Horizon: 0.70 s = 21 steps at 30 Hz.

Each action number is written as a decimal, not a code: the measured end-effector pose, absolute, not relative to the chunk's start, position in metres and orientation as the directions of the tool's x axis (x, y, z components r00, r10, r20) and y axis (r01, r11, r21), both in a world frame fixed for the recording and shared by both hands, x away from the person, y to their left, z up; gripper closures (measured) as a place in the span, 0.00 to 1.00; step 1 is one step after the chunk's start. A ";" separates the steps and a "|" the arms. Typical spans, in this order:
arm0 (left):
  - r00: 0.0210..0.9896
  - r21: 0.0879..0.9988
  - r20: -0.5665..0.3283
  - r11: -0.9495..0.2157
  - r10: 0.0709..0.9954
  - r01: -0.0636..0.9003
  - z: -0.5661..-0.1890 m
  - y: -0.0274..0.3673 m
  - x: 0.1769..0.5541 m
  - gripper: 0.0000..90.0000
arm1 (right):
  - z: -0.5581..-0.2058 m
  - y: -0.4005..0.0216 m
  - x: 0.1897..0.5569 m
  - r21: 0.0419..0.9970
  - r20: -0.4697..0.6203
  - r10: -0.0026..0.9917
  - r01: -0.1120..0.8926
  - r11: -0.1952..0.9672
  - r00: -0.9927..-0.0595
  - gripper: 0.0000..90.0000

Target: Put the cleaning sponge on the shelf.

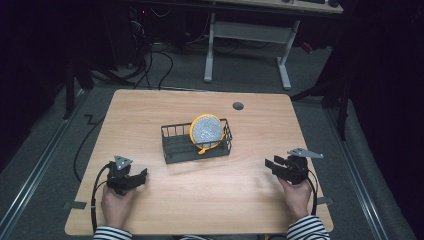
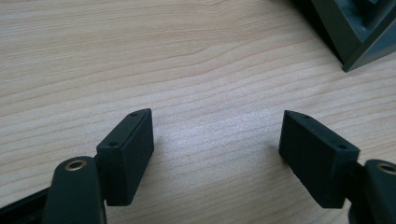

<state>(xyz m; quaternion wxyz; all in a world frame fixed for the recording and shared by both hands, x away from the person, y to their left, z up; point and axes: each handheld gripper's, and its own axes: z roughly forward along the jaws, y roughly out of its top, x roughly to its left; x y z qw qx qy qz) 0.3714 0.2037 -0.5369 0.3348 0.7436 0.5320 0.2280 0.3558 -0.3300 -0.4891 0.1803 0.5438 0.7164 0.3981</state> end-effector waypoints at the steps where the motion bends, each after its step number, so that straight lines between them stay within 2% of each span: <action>1: 0.330 0.740 -0.017 -0.210 0.944 0.638 -0.537 0.204 0.371 0.30 | -0.491 -0.330 0.356 0.767 0.172 0.923 0.635 0.094 -0.345 0.57; 12: 0.329 0.741 -0.017 -0.209 0.944 0.638 -0.537 0.204 0.371 0.30 | -0.510 -0.332 0.349 0.750 0.166 0.933 0.656 0.091 -0.319 0.56; 21: 0.330 0.740 -0.017 -0.210 0.944 0.639 -0.537 0.204 0.371 0.30 | -0.523 -0.325 0.340 0.754 0.105 0.944 0.645 0.129 -0.311 0.55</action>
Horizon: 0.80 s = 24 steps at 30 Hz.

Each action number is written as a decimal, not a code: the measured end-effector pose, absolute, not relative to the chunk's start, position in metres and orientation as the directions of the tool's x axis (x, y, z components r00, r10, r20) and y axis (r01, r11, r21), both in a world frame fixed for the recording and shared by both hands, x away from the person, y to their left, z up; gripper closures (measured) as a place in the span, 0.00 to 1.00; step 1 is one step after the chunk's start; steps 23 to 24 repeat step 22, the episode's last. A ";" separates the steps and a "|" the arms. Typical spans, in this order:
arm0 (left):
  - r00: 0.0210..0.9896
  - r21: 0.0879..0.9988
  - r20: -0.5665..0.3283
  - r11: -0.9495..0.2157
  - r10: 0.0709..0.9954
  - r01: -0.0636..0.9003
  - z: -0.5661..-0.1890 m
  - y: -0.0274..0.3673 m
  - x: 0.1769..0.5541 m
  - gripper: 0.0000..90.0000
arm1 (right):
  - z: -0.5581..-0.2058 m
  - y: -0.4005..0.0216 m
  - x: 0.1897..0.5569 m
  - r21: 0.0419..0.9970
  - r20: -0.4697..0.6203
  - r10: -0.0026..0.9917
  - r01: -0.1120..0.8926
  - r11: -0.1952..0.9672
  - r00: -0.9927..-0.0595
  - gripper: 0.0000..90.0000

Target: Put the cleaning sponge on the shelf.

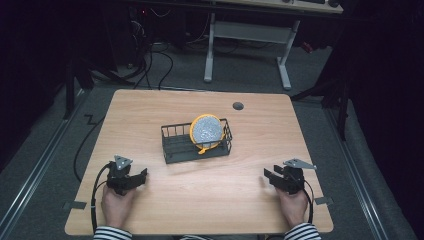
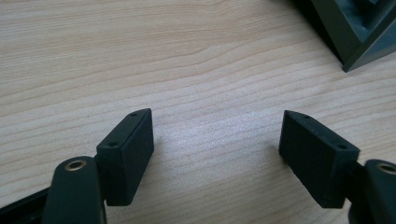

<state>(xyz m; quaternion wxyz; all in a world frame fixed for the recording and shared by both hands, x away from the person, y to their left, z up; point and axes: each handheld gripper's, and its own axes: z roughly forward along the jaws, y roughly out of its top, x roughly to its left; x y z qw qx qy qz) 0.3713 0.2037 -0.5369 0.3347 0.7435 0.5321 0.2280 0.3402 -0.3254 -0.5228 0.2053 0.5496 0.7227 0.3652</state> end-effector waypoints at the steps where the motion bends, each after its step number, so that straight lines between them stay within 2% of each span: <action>1: 0.330 0.740 -0.017 -0.210 0.944 0.639 -0.537 0.204 0.371 0.30 | -0.523 -0.325 0.340 0.754 0.105 0.944 0.645 0.129 -0.311 0.55; 11: 0.329 0.740 -0.017 -0.210 0.944 0.639 -0.537 0.204 0.371 0.30 | -0.530 -0.316 0.336 0.734 -0.011 0.947 0.641 0.225 -0.320 0.51; 15: 0.330 0.739 -0.016 -0.211 0.944 0.640 -0.537 0.204 0.371 0.30 | -0.530 -0.314 0.336 0.731 -0.020 0.943 0.639 0.240 -0.332 0.46; 24: 0.315 0.745 -0.028 -0.190 0.949 0.639 -0.537 0.205 0.370 0.33 | -0.530 -0.315 0.336 0.730 -0.016 0.946 0.643 0.233 -0.325 0.45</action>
